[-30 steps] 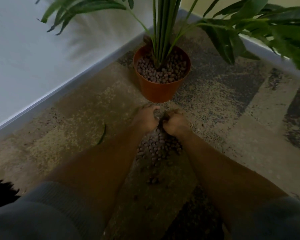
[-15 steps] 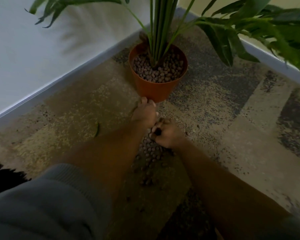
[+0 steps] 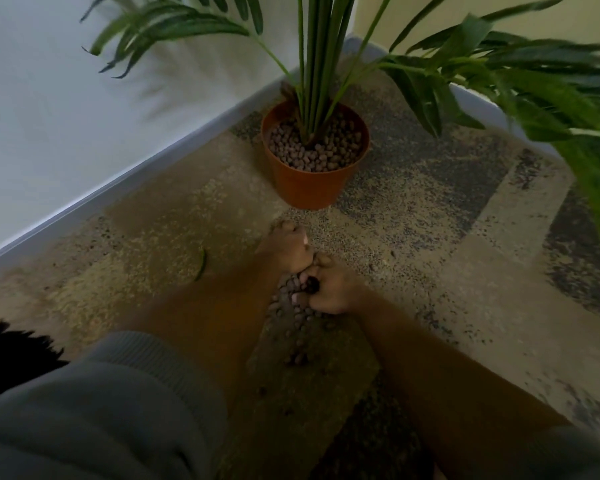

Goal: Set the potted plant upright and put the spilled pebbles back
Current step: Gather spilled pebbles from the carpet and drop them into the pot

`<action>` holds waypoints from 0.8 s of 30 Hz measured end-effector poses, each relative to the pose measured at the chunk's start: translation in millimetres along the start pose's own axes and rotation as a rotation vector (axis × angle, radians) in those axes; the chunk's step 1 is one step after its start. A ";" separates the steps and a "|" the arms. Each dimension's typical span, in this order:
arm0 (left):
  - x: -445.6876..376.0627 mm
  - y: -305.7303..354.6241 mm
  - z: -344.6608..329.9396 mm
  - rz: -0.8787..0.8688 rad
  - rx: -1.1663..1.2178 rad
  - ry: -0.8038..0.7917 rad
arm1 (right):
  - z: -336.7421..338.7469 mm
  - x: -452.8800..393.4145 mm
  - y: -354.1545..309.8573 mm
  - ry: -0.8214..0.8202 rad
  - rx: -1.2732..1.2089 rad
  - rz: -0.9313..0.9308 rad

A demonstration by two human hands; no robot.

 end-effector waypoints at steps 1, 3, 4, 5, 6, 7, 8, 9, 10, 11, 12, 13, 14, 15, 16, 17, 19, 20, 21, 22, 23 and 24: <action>3.0 0.2 0.4 -0.014 -0.017 -0.012 | -1.0 2.7 -0.5 -0.019 0.003 0.004; 9.6 1.5 0.7 -0.050 -0.055 -0.044 | -2.0 6.6 -1.8 -0.046 -0.004 0.008; 13.0 2.7 0.9 -0.070 -0.066 -0.058 | -1.7 7.7 -2.9 -0.041 -0.019 0.013; 16.7 3.7 0.9 -0.087 -0.063 -0.069 | -1.2 8.8 -3.8 -0.024 -0.041 0.022; 20.6 4.6 0.6 -0.098 -0.053 -0.083 | -0.3 10.0 -4.6 -0.004 -0.067 0.030; 24.5 5.4 -0.1 -0.100 -0.048 -0.106 | 0.7 11.3 -4.8 0.015 -0.093 0.033; 28.7 6.4 -1.5 -0.104 -0.049 -0.136 | 2.0 12.8 -4.5 0.029 -0.116 0.031; 33.7 7.5 -3.0 -0.110 -0.052 -0.173 | 3.3 14.2 -4.0 0.037 -0.136 0.027; 39.1 8.0 -4.5 -0.115 -0.048 -0.208 | 5.1 15.2 -3.8 0.042 -0.153 0.022; 45.0 8.7 -5.6 -0.122 -0.040 -0.240 | 7.1 16.2 -3.6 0.045 -0.161 0.013; 50.0 9.5 -6.5 -0.132 -0.031 -0.265 | 9.4 16.9 -3.7 0.048 -0.158 -0.002; 54.9 10.2 -6.6 -0.150 -0.028 -0.283 | 11.1 18.1 -4.1 0.048 -0.143 -0.016; 59.0 12.2 -6.2 -0.171 -0.034 -0.293 | 12.2 19.0 -5.2 0.047 -0.116 -0.019; 62.7 13.6 -5.6 -0.183 -0.037 -0.296 | 12.4 19.8 -7.2 0.045 -0.081 -0.012; 65.1 13.8 -6.1 -0.178 -0.027 -0.305 | 11.8 20.3 -9.6 0.039 -0.048 -0.004; 68.8 13.8 -6.9 -0.170 -0.026 -0.315 | 10.2 20.7 -11.7 0.028 -0.027 -0.003; 75.3 14.2 -7.6 -0.174 -0.072 -0.287 | 5.2 21.7 -14.5 0.000 -0.014 -0.028; 76.9 14.2 -8.6 -0.177 -0.094 -0.248 | 2.6 22.5 -15.1 -0.008 -0.013 -0.045; 78.3 14.8 -10.2 -0.187 -0.104 -0.211 | 0.5 23.6 -15.5 -0.007 -0.014 -0.056; 78.6 14.6 -12.1 -0.187 -0.092 -0.182 | -1.3 24.5 -16.0 0.003 -0.019 -0.054; 79.8 12.4 -13.1 -0.172 -0.069 -0.163 | -2.6 25.5 -16.8 0.018 -0.029 -0.042; 80.0 9.6 -14.0 -0.145 -0.049 -0.158 | -3.4 26.2 -17.6 0.035 -0.045 -0.028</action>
Point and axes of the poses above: each hand's wrist, its own x-axis away from the middle knuckle, its own z-axis out of the back of the hand, y = z × x, the point moved 5 cm from there along -x, towards the middle knuckle, and after that the axes turned 6 degrees about -x, right-handed, at the moved point
